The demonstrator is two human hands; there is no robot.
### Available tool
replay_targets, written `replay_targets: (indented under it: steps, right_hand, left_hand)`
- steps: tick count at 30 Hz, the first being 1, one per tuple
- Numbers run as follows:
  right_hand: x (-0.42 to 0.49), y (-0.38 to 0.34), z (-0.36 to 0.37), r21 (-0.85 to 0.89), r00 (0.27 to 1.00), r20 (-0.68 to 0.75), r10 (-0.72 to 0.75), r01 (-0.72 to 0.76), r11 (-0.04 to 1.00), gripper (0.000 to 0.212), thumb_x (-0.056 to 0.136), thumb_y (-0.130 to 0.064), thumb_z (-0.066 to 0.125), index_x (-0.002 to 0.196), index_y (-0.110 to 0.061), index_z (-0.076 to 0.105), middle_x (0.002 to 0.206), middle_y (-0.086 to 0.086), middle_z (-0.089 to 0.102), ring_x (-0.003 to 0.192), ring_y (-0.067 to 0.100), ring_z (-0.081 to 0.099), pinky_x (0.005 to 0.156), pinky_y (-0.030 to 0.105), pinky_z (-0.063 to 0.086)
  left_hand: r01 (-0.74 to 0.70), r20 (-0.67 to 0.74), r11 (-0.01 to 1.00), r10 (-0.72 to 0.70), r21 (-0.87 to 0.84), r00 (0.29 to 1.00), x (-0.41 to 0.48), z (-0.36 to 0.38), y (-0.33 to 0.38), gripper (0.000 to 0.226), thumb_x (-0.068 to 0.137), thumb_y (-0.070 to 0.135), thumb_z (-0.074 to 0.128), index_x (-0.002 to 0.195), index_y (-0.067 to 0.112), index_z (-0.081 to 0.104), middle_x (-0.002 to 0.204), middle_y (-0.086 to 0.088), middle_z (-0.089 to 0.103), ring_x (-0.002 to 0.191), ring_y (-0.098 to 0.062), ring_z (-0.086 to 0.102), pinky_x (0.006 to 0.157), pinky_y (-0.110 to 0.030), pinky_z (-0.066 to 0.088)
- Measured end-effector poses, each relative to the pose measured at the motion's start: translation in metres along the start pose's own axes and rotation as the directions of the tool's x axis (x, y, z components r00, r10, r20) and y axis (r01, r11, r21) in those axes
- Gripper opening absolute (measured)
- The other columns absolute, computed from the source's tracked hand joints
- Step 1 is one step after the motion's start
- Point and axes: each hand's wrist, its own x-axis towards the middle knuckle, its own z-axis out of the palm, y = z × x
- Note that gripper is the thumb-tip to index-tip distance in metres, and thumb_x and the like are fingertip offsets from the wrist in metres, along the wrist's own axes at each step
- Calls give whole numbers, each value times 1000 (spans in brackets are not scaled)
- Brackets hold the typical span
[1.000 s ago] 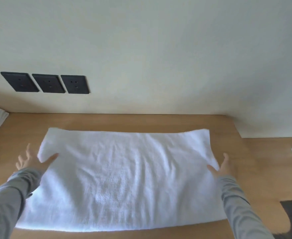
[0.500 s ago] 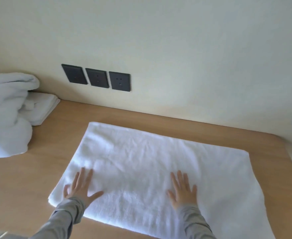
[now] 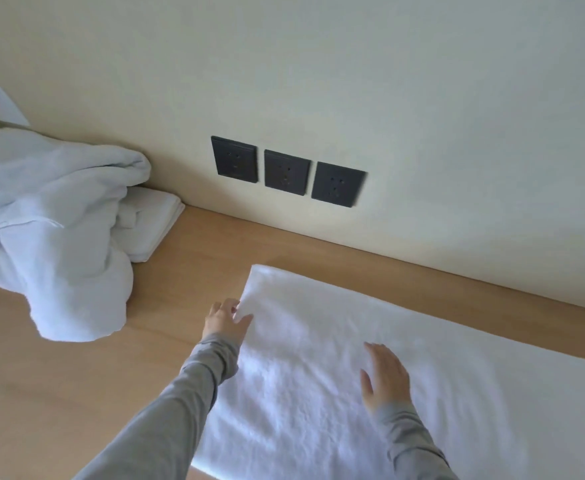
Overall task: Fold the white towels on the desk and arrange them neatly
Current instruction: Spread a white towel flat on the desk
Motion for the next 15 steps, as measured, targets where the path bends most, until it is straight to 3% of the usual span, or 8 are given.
replay_targets:
  steps: [4,7,11,15]
  right_hand:
    - [43,-62,-8,160,994,-21,-108,110,981,49,96,-20,40,143,-17,27,149,0,29,140,15,23,114,29,18]
    - [76,-102,-15,231,989,-55,-136,145,962,48,94,-17,43,141,-17,31,145,1,35,136,17,29,112,29,21]
    - [119,-148,-22,318,987,-76,-139,156,935,49,92,-17,50,139,-18,37,140,2,42,130,19,36,110,31,27]
    - [153,-178,-26,299,979,11,-206,193,935,52,87,-13,57,136,-20,40,137,0,45,127,18,39,108,31,27]
  left_hand:
    - [31,86,998,-25,-64,996,46,3,17,58,83,29,68,132,9,45,124,-12,54,118,-28,47,100,-32,37]
    - [55,105,993,-44,-106,994,60,5,20,55,79,27,71,128,12,51,121,-11,57,116,-27,49,98,-32,40]
    - [43,116,970,-15,-241,993,57,4,18,38,76,17,72,113,17,62,104,-3,64,92,-19,58,79,-23,41]
    - [-40,100,937,79,-346,992,50,-1,18,29,75,4,69,82,29,57,81,3,55,74,-14,53,61,-12,41]
